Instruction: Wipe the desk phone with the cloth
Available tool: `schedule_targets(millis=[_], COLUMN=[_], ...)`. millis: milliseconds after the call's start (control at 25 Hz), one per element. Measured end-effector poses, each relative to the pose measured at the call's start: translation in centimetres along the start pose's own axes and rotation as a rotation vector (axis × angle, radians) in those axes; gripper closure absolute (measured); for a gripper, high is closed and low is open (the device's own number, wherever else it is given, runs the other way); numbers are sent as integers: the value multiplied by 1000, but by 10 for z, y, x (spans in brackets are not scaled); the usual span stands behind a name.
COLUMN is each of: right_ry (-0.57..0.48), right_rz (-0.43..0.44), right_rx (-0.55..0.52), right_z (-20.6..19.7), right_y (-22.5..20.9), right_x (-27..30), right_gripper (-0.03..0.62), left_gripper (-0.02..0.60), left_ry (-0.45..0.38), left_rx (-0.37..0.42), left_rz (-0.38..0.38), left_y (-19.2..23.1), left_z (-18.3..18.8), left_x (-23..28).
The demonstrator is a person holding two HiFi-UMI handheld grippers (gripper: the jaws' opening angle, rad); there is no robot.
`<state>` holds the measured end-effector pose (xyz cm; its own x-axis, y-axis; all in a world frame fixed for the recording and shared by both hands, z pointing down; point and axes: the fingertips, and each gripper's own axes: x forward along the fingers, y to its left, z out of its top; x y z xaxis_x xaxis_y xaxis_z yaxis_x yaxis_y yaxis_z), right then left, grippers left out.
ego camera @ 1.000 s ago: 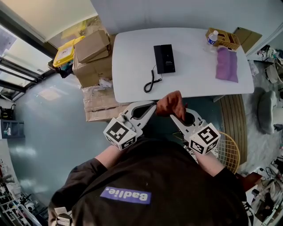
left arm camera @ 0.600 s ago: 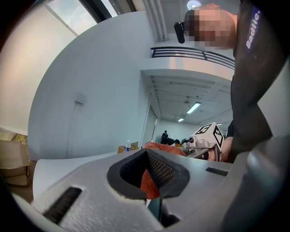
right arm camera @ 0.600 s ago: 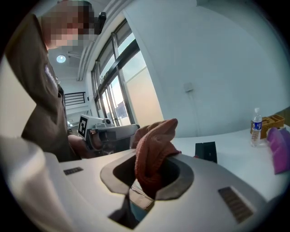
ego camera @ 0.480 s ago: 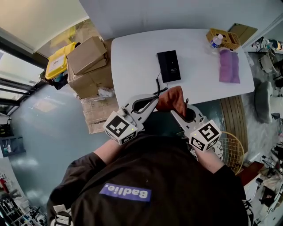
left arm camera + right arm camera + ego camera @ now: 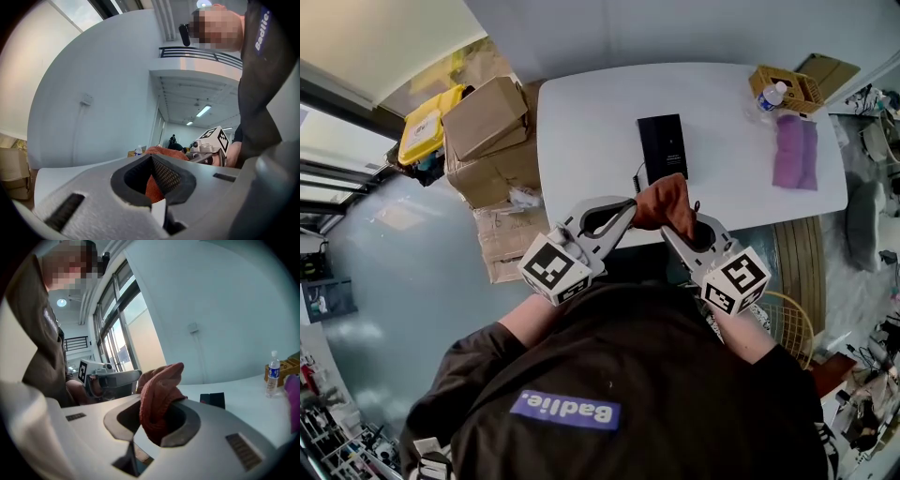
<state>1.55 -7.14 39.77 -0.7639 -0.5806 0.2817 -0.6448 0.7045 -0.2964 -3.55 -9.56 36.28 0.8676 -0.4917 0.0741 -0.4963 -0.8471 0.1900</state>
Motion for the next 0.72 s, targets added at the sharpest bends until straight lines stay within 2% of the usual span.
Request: schedule_targets(millis=[480,720], right_ry=[52,65], right_rz=[93,109], right_rx=[-6,0], right_z=[6,8], right_y=[-51,-81], right_x=[19,40], right_gripper=[499,499], left_gripper=[566,566], left_ry=[11,19], left_rx=[-18,-44], left_rz=[66,107], left_y=[20,45], left_z=[2,-4], left_x=[36,50])
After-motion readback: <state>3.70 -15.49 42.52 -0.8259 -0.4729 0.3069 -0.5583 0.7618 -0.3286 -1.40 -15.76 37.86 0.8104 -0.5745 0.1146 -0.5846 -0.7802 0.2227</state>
